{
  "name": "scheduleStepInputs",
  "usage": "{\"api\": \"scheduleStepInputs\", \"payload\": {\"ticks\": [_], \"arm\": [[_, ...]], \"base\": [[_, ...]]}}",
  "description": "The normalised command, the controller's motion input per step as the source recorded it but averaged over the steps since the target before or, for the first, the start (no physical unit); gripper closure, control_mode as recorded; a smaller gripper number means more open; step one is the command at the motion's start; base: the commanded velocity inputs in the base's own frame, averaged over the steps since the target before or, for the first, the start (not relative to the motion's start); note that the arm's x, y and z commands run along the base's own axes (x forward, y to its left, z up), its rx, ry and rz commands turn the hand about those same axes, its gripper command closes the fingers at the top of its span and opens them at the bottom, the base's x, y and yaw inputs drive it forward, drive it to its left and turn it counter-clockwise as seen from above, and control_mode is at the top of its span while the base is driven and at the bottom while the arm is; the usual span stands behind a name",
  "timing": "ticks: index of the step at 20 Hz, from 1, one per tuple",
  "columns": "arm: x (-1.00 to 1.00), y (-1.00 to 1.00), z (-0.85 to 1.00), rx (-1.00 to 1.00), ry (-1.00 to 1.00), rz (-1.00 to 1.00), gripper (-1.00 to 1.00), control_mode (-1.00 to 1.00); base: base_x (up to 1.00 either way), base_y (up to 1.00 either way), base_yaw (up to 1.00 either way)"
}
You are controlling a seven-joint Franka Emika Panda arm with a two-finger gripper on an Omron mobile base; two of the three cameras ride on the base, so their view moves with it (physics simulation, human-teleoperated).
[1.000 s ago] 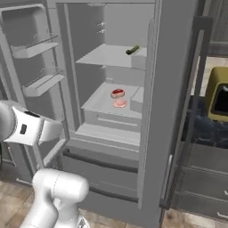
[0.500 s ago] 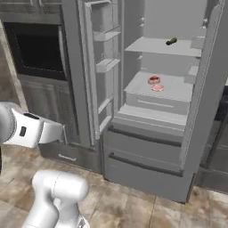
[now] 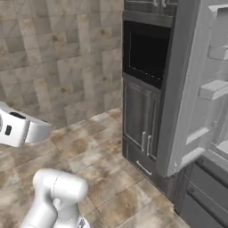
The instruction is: Transport the steak and cucumber to the fridge. Place the steak on the rack containing meat and place the cucumber on the rack containing the vegetable, ensuring meats and vegetables are on different racks.
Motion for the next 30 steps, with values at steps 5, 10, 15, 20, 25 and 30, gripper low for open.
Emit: {"api": "scheduleStepInputs", "payload": {"ticks": [5,10,15,20,25,30], "arm": [[0.00,0.00,0.00,0.00,0.00,0.00,-1.00,1.00],[0.00,0.00,0.00,0.00,0.00,0.00,-1.00,1.00],[0.00,0.00,0.00,0.00,0.00,0.00,-1.00,1.00],[0.00,0.00,0.00,0.00,0.00,0.00,-1.00,1.00],[0.00,0.00,0.00,0.00,0.00,0.00,-1.00,1.00],[0.00,0.00,0.00,0.00,0.00,0.00,-1.00,1.00]], "base": [[0.00,0.01,1.00],[0.00,0.00,1.00],[0.00,0.00,1.00],[0.00,0.00,1.00],[0.00,0.00,1.00],[0.00,0.00,1.00]]}}
